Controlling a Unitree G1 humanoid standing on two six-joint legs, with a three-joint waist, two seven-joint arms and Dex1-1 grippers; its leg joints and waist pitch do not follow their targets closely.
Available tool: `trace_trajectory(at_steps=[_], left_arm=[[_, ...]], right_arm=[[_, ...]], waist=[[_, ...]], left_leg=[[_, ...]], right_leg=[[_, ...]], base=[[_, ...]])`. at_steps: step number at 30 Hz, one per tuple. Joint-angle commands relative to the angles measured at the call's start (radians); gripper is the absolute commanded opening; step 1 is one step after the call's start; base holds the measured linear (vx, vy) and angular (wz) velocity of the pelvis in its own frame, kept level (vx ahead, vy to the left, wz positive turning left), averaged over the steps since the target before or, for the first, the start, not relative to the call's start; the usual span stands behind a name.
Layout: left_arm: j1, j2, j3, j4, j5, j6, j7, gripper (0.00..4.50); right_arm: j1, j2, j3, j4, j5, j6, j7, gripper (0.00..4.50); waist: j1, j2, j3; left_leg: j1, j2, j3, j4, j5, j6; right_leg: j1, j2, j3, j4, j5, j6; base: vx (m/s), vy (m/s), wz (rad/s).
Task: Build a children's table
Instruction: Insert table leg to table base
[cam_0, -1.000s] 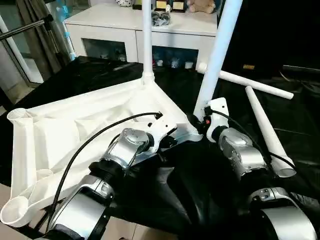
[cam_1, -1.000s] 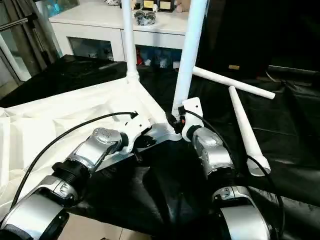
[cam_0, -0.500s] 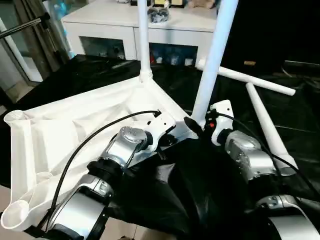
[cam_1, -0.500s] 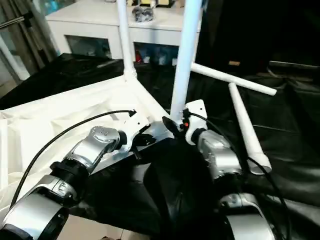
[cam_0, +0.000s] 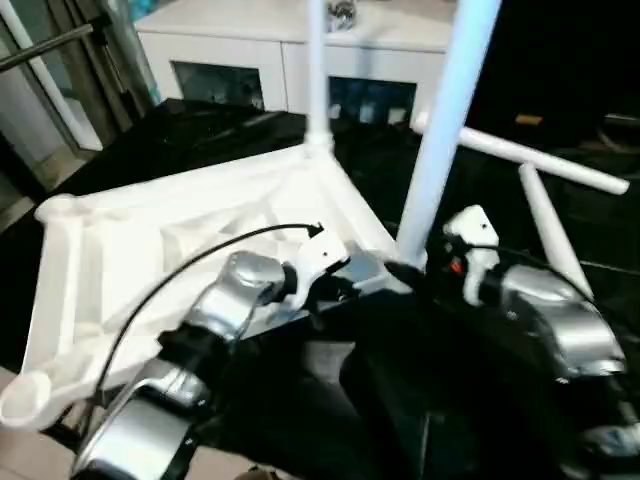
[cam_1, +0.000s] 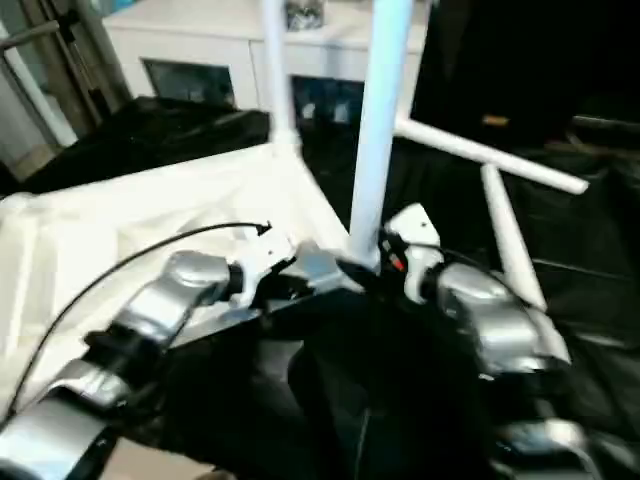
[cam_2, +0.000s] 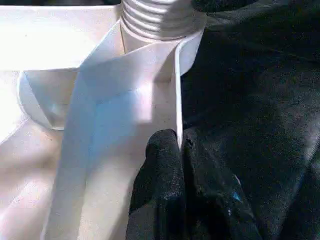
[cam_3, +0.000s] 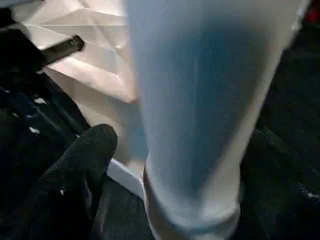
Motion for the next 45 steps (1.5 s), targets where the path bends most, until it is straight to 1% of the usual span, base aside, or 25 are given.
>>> trace_trajectory(at_steps=[1, 2, 3, 5, 6, 7, 8, 10, 11, 13, 20, 21, 24, 28, 34, 36, 37, 38, 39, 40, 41, 42, 43, 44, 45], left_arm=[[0.011, 0.013, -0.025, -0.077, -0.037, -0.047, -0.075, 0.0], [0.011, 0.013, -0.025, -0.077, -0.037, -0.047, -0.075, 0.0], [0.022, 0.028, -0.024, -0.095, -0.045, -0.047, -0.1, 0.0], [0.029, 0.035, -0.023, -0.106, -0.051, -0.048, -0.115, 0.0], [0.046, 0.064, -0.025, -0.136, -0.06, -0.041, -0.157, 0.0], [0.048, 0.068, -0.025, -0.14, -0.061, -0.04, -0.161, 0.0], [0.055, 0.085, -0.027, -0.152, -0.064, -0.039, -0.18, 0.0], [0.06, 0.1, -0.027, -0.164, -0.068, -0.038, -0.197, 0.0], [0.064, 0.109, -0.026, -0.173, -0.07, -0.036, -0.207, 0.0], [0.068, 0.118, -0.023, -0.177, -0.067, -0.038, -0.208, 0.0], [0.078, 0.122, -0.011, -0.178, -0.057, -0.05, -0.179, 0.0], [0.078, 0.122, -0.01, -0.178, -0.058, -0.051, -0.177, 0.0], [0.08, 0.12, 0.0, -0.179, -0.06, -0.06, -0.155, 0.0], [0.077, 0.122, 0.008, -0.172, -0.058, -0.069, -0.144, 0.0], [0.093, 0.124, 0.039, -0.182, -0.07, -0.088, -0.109, 0.0], [0.104, 0.128, 0.045, -0.192, -0.073, -0.086, -0.104, 0.0], [0.112, 0.132, 0.048, -0.198, -0.075, -0.088, -0.102, 0.0], [0.118, 0.135, 0.05, -0.201, -0.076, -0.09, -0.1, 0.0], [0.123, 0.137, 0.052, -0.203, -0.076, -0.092, -0.098, 0.0], [0.125, 0.138, 0.052, -0.204, -0.077, -0.094, -0.097, 0.0], [0.131, 0.141, 0.054, -0.203, -0.078, -0.101, -0.09, 0.0], [0.131, 0.141, 0.054, -0.203, -0.078, -0.101, -0.09, 0.0], [0.136, 0.141, 0.055, -0.203, -0.078, -0.107, -0.087, 0.0], [0.141, 0.141, 0.056, -0.203, -0.079, -0.113, -0.084, 0.0], [0.145, 0.14, 0.058, -0.203, -0.079, -0.121, -0.081, 0.0]], right_arm=[[0.049, -0.012, 0.092, -0.072, 0.041, 0.051, 0.121, 4.0], [0.049, -0.012, 0.092, -0.072, 0.041, 0.051, 0.121, 4.0], [0.059, -0.025, 0.094, -0.096, 0.048, 0.062, 0.137, 4.0], [0.064, -0.031, 0.094, -0.108, 0.051, 0.068, 0.143, 4.0], [0.073, -0.048, 0.102, -0.131, 0.056, 0.079, 0.166, 4.0], [0.074, -0.05, 0.103, -0.134, 0.057, 0.081, 0.17, 4.0], [0.079, -0.057, 0.108, -0.144, 0.062, 0.087, 0.183, 4.0], [0.083, -0.062, 0.112, -0.151, 0.067, 0.095, 0.195, 4.0], [0.086, -0.065, 0.112, -0.157, 0.069, 0.099, 0.199, 4.0], [0.096, -0.065, 0.119, -0.165, 0.064, 0.1, 0.197, 4.0], [0.128, -0.066, 0.161, -0.19, 0.038, 0.098, 0.184, 4.0], [0.129, -0.065, 0.164, -0.188, 0.033, 0.096, 0.182, 3.84], [0.127, -0.055, 0.172, -0.173, 0.014, 0.089, 0.164, 3.64], [0.127, -0.047, 0.173, -0.168, 0.013, 0.083, 0.152, 3.33], [0.144, 0.018, 0.12, -0.123, 0.024, 0.049, 0.069, 3.1], [0.159, 0.038, 0.1, -0.112, 0.035, 0.036, 0.047, 3.08], [0.171, 0.053, 0.086, -0.104, 0.048, 0.033, 0.034, 2.82], [0.181, 0.066, 0.074, -0.095, 0.058, 0.021, 0.025, 2.75], [0.189, 0.076, 0.065, -0.086, 0.063, 0.01, 0.016, 2.71], [0.193, 0.081, 0.06, -0.08, 0.063, 0.001, 0.011, 2.66], [0.203, 0.094, 0.051, -0.059, 0.06, -0.015, -0.001, 2.66], [0.203, 0.094, 0.051, -0.058, 0.06, -0.016, -0.002, 2.62], [0.208, 0.104, 0.044, -0.044, 0.056, -0.03, -0.016, 2.61], [0.212, 0.112, 0.039, -0.035, 0.053, -0.041, -0.027, 2.61], [0.214, 0.118, 0.036, -0.033, 0.052, -0.043, -0.032, 2.61]], waist=[[0.003, -0.017, -0.078], [0.004, -0.017, -0.077], [0.005, -0.013, -0.075], [0.006, -0.012, -0.071], [0.006, -0.012, -0.071], [0.007, -0.011, -0.069], [0.007, -0.011, -0.064], [0.008, -0.01, -0.066], [0.007, -0.011, -0.064], [0.006, -0.014, -0.064], [0.005, -0.017, -0.061], [0.006, -0.015, -0.062], [0.005, -0.02, -0.063], [0.005, -0.018, -0.065], [0.002, -0.016, -0.064], [0.002, -0.02, -0.066], [0.002, -0.017, -0.067], [0.0, -0.015, -0.066], [-0.001, -0.013, -0.067], [-0.003, -0.015, -0.066], [-0.004, -0.01, -0.066], [-0.006, -0.012, -0.065], [-0.008, -0.011, -0.064], [-0.011, -0.009, -0.062], [-0.013, -0.004, -0.062]], left_leg=[[0.013, 0.013, 0.005, -0.031, -0.025, 0.132], [0.01, 0.012, 0.004, -0.03, -0.022, 0.143], [0.014, 0.015, 0.006, -0.031, -0.044, 0.15], [0.016, 0.019, 0.005, -0.037, -0.096, 0.13], [0.018, 0.019, 0.006, -0.038, -0.111, 0.121], [0.019, 0.022, 0.004, -0.043, -0.137, 0.104], [0.021, 0.022, 0.005, -0.047, -0.168, 0.087], [0.024, 0.023, 0.005, -0.047, -0.184, 0.069], [0.022, 0.02, 0.006, -0.048, -0.183, 0.062], [0.022, 0.02, 0.005, -0.047, -0.189, 0.054], [0.019, 0.015, 0.005, -0.048, -0.214, 0.034], [0.02, 0.015, 0.005, -0.047, -0.215, 0.033], [0.02, 0.014, 0.005, -0.046, -0.209, 0.031], [0.018, 0.013, 0.004, -0.044, -0.188, 0.04], [0.02, 0.012, 0.004, -0.045, -0.21, 0.031], [0.019, 0.012, 0.004, -0.045, -0.209, 0.028], [0.018, 0.013, 0.003, -0.045, -0.205, 0.032], [0.018, 0.012, 0.003, -0.044, -0.205, 0.036], [0.018, 0.012, 0.003, -0.044, -0.206, 0.037], [0.017, 0.011, 0.003, -0.045, -0.207, 0.038], [0.018, 0.011, 0.003, -0.045, -0.209, 0.037], [0.018, 0.011, 0.004, -0.045, -0.215, 0.037], [0.017, 0.01, 0.003, -0.046, -0.224, 0.034], [0.018, 0.01, 0.003, -0.048, -0.242, 0.029], [0.018, 0.01, 0.002, -0.049, -0.253, 0.026]], right_leg=[[0.057, -0.032, 0.027, -0.022, 0.179, -0.283], [0.057, -0.033, 0.026, -0.02, 0.184, -0.282], [0.051, -0.034, 0.024, -0.025, 0.149, -0.281], [0.051, -0.037, 0.024, -0.032, 0.045, -0.272], [0.049, -0.037, 0.025, -0.034, 0.02, -0.27], [0.051, -0.038, 0.026, -0.035, -0.02, -0.265], [0.047, -0.037, 0.027, -0.04, -0.063, -0.258], [0.046, -0.036, 0.029, -0.041, -0.08, -0.253], [0.046, -0.035, 0.03, -0.041, -0.081, -0.25], [0.045, -0.036, 0.032, -0.04, -0.088, -0.249], [0.044, -0.036, 0.037, -0.043, -0.154, -0.217], [0.044, -0.037, 0.037, -0.043, -0.157, -0.215], [0.043, -0.036, 0.038, -0.044, -0.159, -0.211], [0.044, -0.034, 0.039, -0.039, -0.136, -0.214], [0.04, -0.034, 0.039, -0.041, -0.157, -0.212], [0.042, -0.033, 0.039, -0.04, -0.153, -0.212], [0.043, -0.035, 0.04, -0.037, -0.135, -0.217], [0.041, -0.034, 0.039, -0.038, -0.13, -0.217], [0.041, -0.034, 0.039, -0.038, -0.126, -0.218], [0.042, -0.033, 0.039, -0.038, -0.123, -0.218], [0.042, -0.033, 0.038, -0.037, -0.123, -0.219], [0.041, -0.033, 0.038, -0.039, -0.127, -0.219], [0.043, -0.034, 0.038, -0.04, -0.14, -0.218], [0.041, -0.034, 0.038, -0.043, -0.165, -0.215], [0.04, -0.034, 0.038, -0.045, -0.178, -0.212]], base=[[0.0, 0.0, 0.0], [0.0, 0.0, 0.0], [0.0, 0.0, 0.0], [0.0, 0.0, 0.0], [0.0, 0.0, 0.0], [0.0, 0.0, 0.0], [0.0, 0.0, 0.0], [0.0, 0.0, 0.0], [0.0, 0.0, 0.0], [0.0, 0.0, 0.0], [0.0, 0.0, 0.0], [0.0, 0.0, 0.0], [0.0, 0.0, 0.0], [0.0, 0.0, 0.0], [0.0, 0.0, 0.0], [0.0, 0.0, 0.0], [0.0, 0.0, 0.0], [0.0, 0.0, 0.0], [0.0, 0.0, 0.0], [0.0, 0.0, 0.0], [0.0, 0.0, 0.0], [0.0, 0.0, 0.0], [0.0, 0.0, 0.0], [0.0, 0.0, 0.0], [0.0, 0.0, 0.0]])
